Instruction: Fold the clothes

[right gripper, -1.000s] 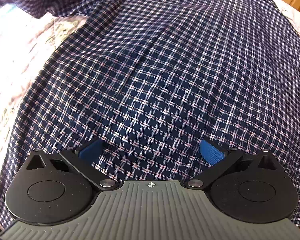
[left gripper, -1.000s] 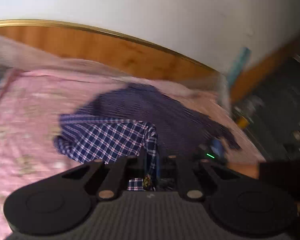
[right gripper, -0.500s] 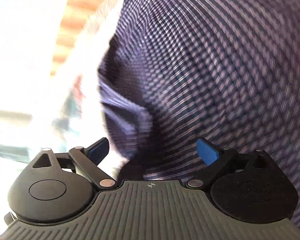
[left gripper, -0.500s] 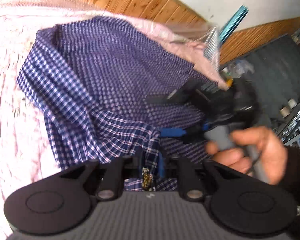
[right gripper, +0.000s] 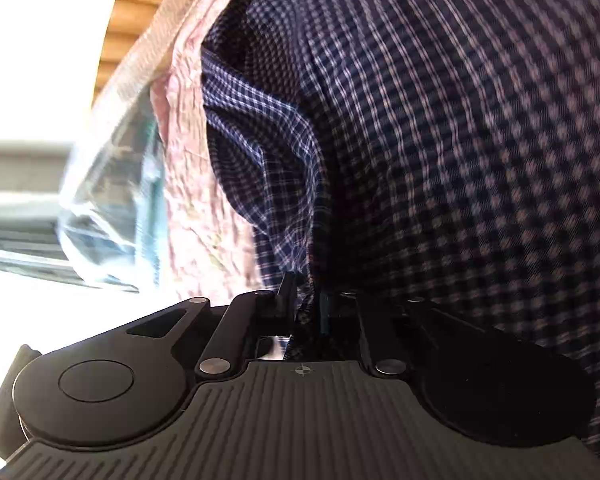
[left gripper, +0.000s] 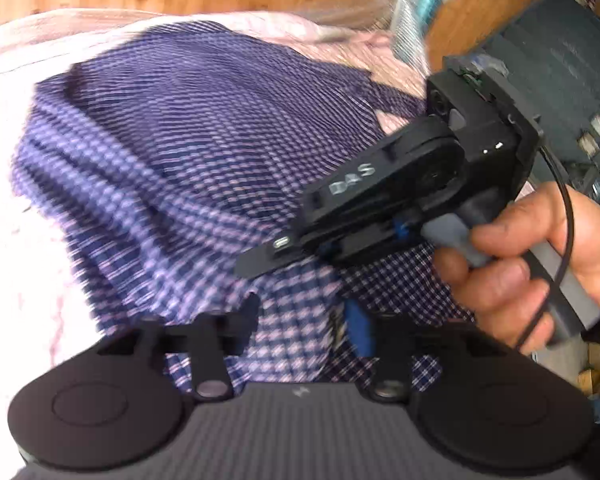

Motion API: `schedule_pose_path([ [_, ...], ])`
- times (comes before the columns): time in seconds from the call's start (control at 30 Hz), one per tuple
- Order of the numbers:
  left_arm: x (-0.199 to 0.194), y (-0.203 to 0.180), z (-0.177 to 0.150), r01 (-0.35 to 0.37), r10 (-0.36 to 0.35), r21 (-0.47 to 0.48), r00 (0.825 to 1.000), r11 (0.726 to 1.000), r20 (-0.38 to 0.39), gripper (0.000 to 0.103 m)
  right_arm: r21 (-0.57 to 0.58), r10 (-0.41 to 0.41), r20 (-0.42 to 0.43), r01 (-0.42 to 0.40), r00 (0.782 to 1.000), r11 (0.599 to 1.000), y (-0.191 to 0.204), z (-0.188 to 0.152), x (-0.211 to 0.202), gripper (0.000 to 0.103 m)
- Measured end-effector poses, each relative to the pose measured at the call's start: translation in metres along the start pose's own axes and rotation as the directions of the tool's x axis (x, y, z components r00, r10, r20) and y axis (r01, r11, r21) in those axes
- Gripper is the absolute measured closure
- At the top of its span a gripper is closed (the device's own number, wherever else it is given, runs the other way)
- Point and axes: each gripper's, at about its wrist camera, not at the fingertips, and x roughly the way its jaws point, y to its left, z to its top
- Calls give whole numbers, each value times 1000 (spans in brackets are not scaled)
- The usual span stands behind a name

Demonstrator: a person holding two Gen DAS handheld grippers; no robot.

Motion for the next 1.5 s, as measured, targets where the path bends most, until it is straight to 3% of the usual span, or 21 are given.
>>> schedule_pose_path([
  [0.07, -10, 21, -14, -60, 60, -89, 998, 994, 5, 39, -78, -33, 8, 34, 999, 996, 11, 8, -6, 97],
  [0.13, -10, 47, -33, -141, 135, -193, 990, 971, -41, 39, -165, -39, 25, 43, 999, 985, 30, 20, -21, 98],
  [0.2, -6, 65, -54, -238, 217, -263, 970, 935, -109, 43, -266, -36, 58, 50, 998, 963, 52, 36, -43, 99],
  [0.3, -7, 71, -83, -302, 260, -314, 951, 900, -169, 43, -371, -34, 169, 95, 985, 924, 69, 70, -101, 99],
  [0.37, -4, 64, -94, -309, 256, -345, 948, 886, -191, 42, -356, -79, 268, 175, 960, 918, 54, 98, -144, 99],
  [0.43, 5, 56, -101, -336, 274, -369, 938, 867, -211, 42, -292, -119, 298, 209, 947, 933, 25, 128, -171, 99],
  [0.5, 13, 43, -103, -384, 326, -371, 922, 846, -210, 39, -275, -132, 296, 216, 946, 937, 7, 150, -180, 99],
  [0.57, 18, 29, -100, -450, 395, -361, 892, 817, -217, 38, -281, -116, 266, 191, 957, 940, 0, 164, -170, 99],
  [0.63, 24, 21, -98, -506, 453, -364, 862, 782, -227, 48, -286, -99, 235, 167, 967, 944, -6, 178, -160, 99],
  [0.7, 25, 17, -94, -517, 463, -385, 856, 764, -231, 85, -291, -82, 204, 140, 975, 946, -13, 193, -147, 99],
  [0.77, 27, 13, -90, -523, 466, -406, 852, 749, -238, 99, -298, -54, 175, 106, 983, 949, -17, 204, -132, 99],
  [0.8, 29, 9, -88, -534, 478, -402, 846, 744, -239, 100, -298, -37, 163, 85, 986, 951, -18, 208, -130, 99],
  [0.9, 35, -8, -76, -604, 555, -351, 796, 715, -241, 101, -299, 16, 142, 28, 990, 954, -21, 221, -132, 99],
  [1.1, 52, -76, -47, -783, 761, -94, 620, 614, -191, 101, -279, 90, 232, -22, 969, 960, -34, 245, -195, 99],
  [1.17, 58, -97, -42, -801, 785, -51, 596, 597, -170, 101, -258, 79, 270, -7, 960, 966, -50, 256, -218, 99],
  [1.2, 62, -105, -42, -801, 786, -42, 595, 597, -168, 101, -242, 66, 282, 5, 957, 970, -60, 261, -227, 99],
  [1.27, 73, -114, -46, -783, 766, -37, 617, 621, -182, 101, -199, 29, 299, 33, 954, 979, -84, 271, -238, 99],
  [1.43, 81, -121, -63, -692, 664, -81, 714, 717, -222, 97, -137, -33, 224, 65, 974, 988, -135, 285, -218, 99],
  [1.5, 86, -120, -64, -684, 650, -78, 717, 725, -252, 95, -135, -57, 195, 84, 979, 987, -146, 284, -204, 99],
])
